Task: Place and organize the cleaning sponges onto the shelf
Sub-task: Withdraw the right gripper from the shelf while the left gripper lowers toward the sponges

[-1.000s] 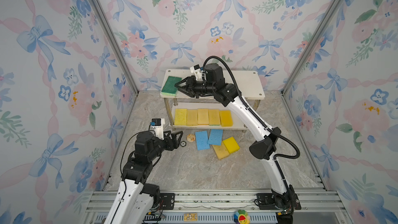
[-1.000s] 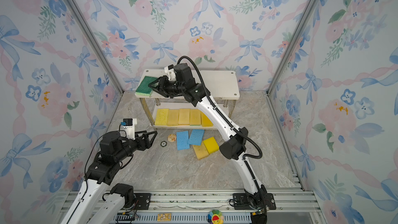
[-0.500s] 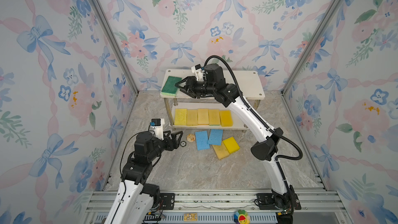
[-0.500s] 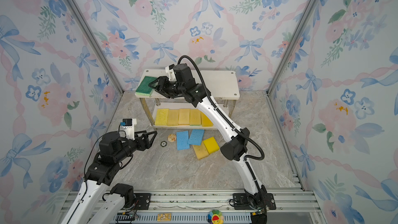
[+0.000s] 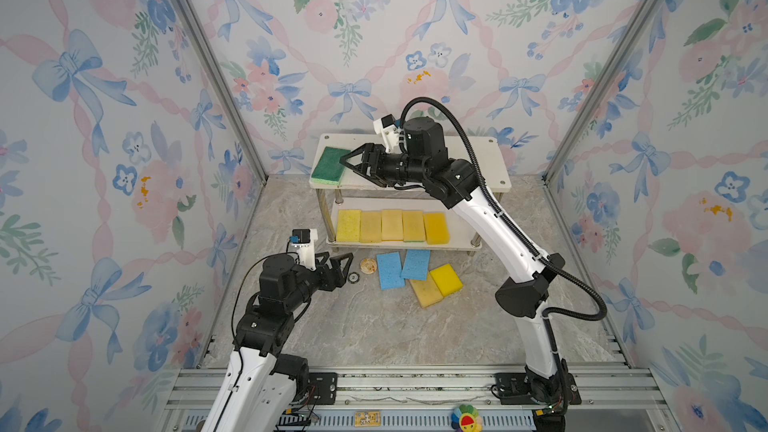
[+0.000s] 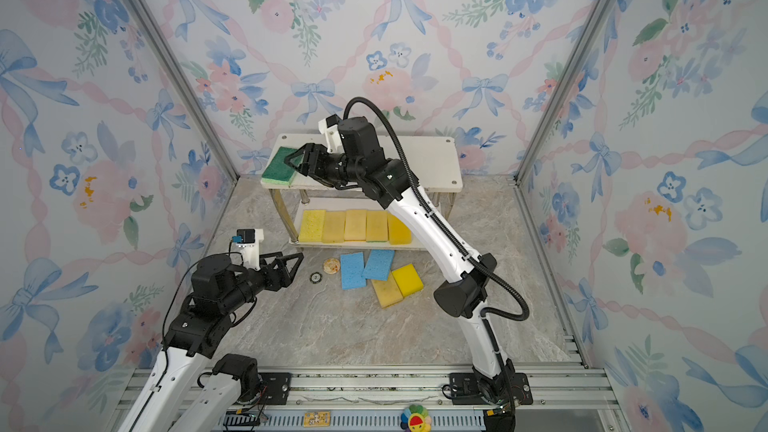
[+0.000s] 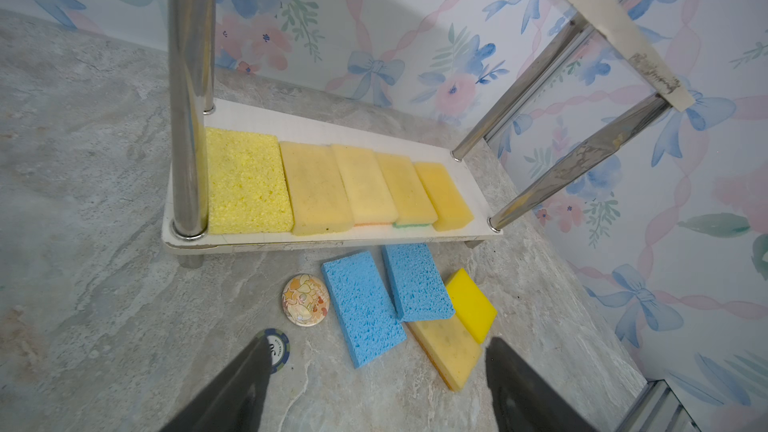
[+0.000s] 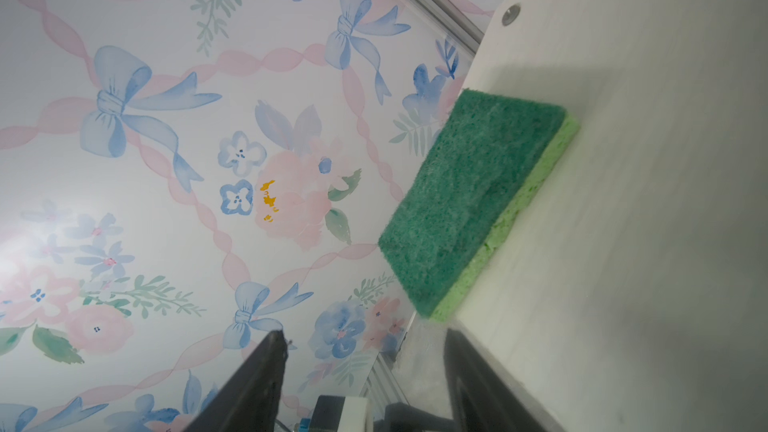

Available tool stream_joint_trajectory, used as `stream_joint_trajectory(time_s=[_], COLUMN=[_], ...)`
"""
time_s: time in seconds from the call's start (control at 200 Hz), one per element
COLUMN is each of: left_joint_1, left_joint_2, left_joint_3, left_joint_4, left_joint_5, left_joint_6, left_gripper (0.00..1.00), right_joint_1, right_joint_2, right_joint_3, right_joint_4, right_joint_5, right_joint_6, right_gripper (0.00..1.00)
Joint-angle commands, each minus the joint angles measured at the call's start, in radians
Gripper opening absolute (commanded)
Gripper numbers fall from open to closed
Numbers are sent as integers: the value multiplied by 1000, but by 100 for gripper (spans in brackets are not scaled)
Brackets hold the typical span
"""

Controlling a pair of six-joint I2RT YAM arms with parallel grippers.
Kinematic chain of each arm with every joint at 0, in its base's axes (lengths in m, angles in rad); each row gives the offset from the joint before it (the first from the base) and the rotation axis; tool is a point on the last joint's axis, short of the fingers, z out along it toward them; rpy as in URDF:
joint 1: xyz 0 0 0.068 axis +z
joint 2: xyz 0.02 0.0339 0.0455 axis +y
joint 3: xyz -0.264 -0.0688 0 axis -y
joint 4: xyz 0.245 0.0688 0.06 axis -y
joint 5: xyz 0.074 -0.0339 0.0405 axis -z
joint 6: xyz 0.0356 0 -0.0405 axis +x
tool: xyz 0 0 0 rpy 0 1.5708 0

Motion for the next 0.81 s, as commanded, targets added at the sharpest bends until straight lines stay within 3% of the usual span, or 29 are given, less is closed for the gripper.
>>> stream_joint_trajectory(time_s=[0.0,0.315,0.635,0.8], left_joint_1=[5,4,-20,-116], left_joint_2=[6,6,27,92], left_joint_3=[-11,-17,-25,-20], left_joint_4=[24,30,46,48], left_joint_5=[18,34,87,103], left_joint_6=[19,20,23,12], left_gripper=[83,86,94,96], right_joint_1=[13,31,-20,-95], right_joint_2=[-109,-354,-806,-1055], right_joint_3=[-49,-263,-816,-1135], right_joint_4=[-20,-124,-191,-218], right_joint_5=[15,99,223,245], right_joint_6=[-71,-223,-333,-323], right_gripper=[66,77,93,100])
